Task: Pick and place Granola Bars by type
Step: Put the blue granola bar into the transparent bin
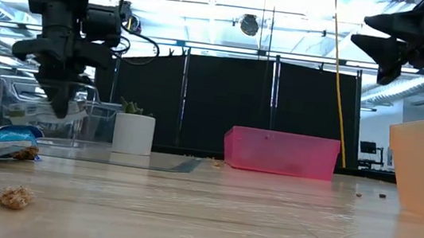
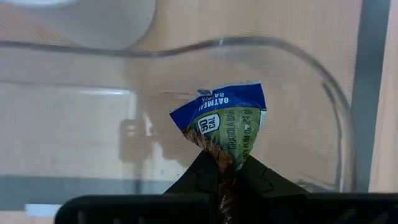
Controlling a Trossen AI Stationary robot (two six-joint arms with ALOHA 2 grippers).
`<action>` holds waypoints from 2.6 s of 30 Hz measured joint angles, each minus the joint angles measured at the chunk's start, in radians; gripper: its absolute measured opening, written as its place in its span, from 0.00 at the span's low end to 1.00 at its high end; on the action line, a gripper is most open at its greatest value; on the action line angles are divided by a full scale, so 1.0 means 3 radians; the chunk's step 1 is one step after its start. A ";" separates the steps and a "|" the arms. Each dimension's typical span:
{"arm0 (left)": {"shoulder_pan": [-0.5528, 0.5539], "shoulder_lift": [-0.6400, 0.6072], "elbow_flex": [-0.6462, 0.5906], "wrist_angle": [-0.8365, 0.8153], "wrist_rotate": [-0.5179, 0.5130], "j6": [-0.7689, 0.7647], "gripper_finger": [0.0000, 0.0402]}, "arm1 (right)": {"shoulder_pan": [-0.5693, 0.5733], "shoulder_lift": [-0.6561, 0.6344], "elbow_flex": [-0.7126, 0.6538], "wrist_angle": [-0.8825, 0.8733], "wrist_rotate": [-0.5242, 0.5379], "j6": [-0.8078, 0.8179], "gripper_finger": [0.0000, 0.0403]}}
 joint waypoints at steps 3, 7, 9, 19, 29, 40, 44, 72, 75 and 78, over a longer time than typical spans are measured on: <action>0.0000 0.0036 -0.0005 -0.0006 -0.0022 -0.0020 0.05 | 0.0000 0.0000 -0.0001 -0.0051 0.0000 0.0102 0.45; 0.0000 0.0087 -0.0002 -0.0012 -0.0032 -0.0049 0.05 | 0.0000 0.0000 -0.0001 -0.0107 -0.0001 0.0267 0.45; 0.0000 0.0103 -0.0001 -0.0013 -0.0039 -0.0070 0.06 | 0.0000 0.0000 -0.0002 -0.0126 -0.0003 0.0334 0.45; 0.0027 0.0112 -0.0017 0.0089 -0.0383 -0.0223 0.21 | 0.0000 0.0000 -0.0002 -0.0145 -0.0014 0.0366 0.45; 0.0051 0.0114 0.0092 0.0058 -0.0392 -0.0278 0.22 | 0.0000 0.0000 -0.0003 -0.0228 -0.0015 0.0445 0.45; 0.0125 0.0107 0.0499 -0.0222 -0.0305 -0.0523 0.38 | 0.0000 -0.0017 -0.0003 -0.0193 -0.0192 0.0339 0.45; 0.0123 0.0107 0.0687 -0.0412 -0.0306 -0.0616 0.53 | 0.0000 -0.0052 -0.0003 -0.0317 -0.0192 0.0267 0.45; -0.0227 0.0104 0.2727 -0.0818 -0.0305 -0.1616 0.73 | 0.0000 -0.1074 -0.0006 -0.1172 -0.0535 0.0081 0.45; -0.0293 0.0104 0.2839 -0.0825 -0.0306 -0.1724 0.73 | 0.0000 -0.1167 -0.0006 -0.1310 -0.0520 0.0089 0.45; -0.0368 0.0104 0.2916 -0.0827 -0.0305 -0.1814 0.73 | -0.0007 -0.1165 0.0048 -0.1412 -0.0474 0.0090 0.45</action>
